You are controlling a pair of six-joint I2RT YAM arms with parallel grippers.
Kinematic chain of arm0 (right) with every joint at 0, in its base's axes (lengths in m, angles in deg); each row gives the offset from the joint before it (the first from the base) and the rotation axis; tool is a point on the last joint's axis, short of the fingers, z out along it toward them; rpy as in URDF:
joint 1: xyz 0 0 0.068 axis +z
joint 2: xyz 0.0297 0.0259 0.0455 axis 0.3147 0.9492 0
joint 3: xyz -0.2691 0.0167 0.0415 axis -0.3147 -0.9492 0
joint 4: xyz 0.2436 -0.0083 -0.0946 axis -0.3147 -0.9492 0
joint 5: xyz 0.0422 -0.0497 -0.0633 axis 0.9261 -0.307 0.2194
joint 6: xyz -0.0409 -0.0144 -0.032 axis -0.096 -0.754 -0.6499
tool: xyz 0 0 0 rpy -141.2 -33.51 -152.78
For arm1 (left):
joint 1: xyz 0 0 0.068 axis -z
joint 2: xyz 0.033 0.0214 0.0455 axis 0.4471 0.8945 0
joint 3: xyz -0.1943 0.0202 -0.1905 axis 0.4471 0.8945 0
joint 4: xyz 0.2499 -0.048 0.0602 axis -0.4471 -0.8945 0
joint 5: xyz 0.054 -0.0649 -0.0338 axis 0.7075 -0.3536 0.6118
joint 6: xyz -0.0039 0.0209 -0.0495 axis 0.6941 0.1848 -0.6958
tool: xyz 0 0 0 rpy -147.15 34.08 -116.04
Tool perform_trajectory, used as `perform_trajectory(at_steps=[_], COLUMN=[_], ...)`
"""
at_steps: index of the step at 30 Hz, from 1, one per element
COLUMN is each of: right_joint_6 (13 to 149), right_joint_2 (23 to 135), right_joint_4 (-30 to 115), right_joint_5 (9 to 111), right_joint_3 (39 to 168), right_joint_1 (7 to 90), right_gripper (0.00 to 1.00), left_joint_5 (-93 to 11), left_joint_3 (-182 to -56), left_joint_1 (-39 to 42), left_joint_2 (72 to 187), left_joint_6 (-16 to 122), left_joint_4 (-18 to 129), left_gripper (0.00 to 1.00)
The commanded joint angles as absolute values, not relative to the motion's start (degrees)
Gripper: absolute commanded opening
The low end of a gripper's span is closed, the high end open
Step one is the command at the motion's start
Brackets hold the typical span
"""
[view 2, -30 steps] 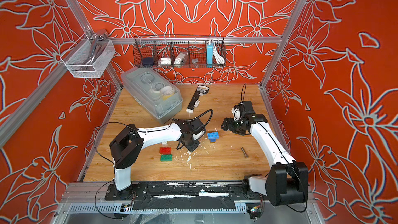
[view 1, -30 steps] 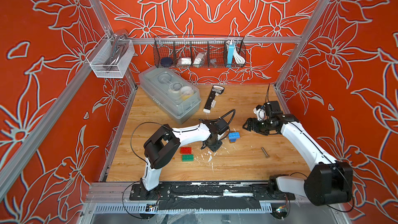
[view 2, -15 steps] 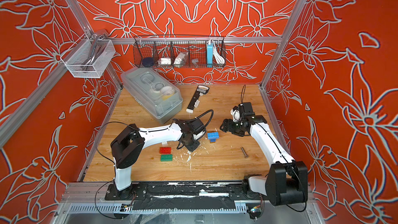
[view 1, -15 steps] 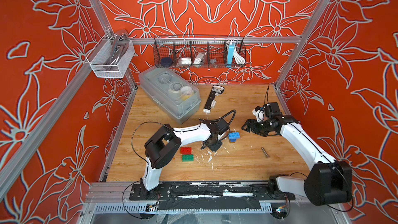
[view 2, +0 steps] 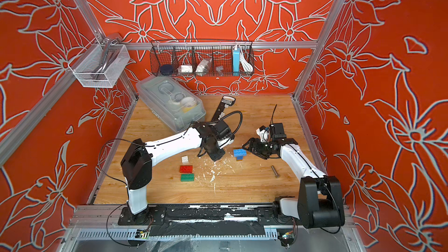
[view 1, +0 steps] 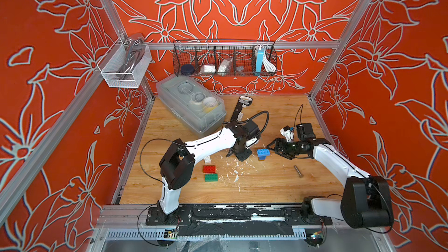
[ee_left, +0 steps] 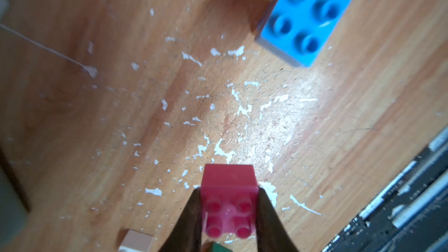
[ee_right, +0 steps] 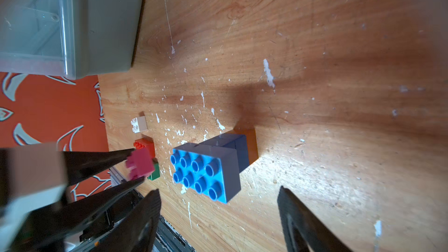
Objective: Assemble a spoon with lego
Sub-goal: Pick up the lego brick from the center of the board, then assemble the lego brick with the lego brick.
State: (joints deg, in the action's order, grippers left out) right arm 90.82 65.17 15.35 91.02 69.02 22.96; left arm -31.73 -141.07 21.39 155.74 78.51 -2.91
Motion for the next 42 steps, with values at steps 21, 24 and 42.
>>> perform_trajectory(at_steps=[21,24,42], right_joint_6=[100.88,100.5,106.38], right_joint_2=[66.4,67.5,72.14], right_joint_4=[44.34,44.85,56.68], right_joint_5=[104.08,104.26,109.21], right_joint_3=[53.99,53.89,50.82], right_joint_1=[20.87,20.61,20.67], right_gripper=[0.78,0.78,0.69], left_joint_5=[-37.95,-37.95,-39.2], left_joint_3=[-173.27,-176.35,-180.17], left_joint_1=[23.69,23.98,24.0], left_joint_2=[169.65,172.0,177.03], left_joint_6=[101.46,100.98,102.04], left_joint_4=[-22.24,-24.29,-25.57], left_gripper=[0.0,0.0,0.0])
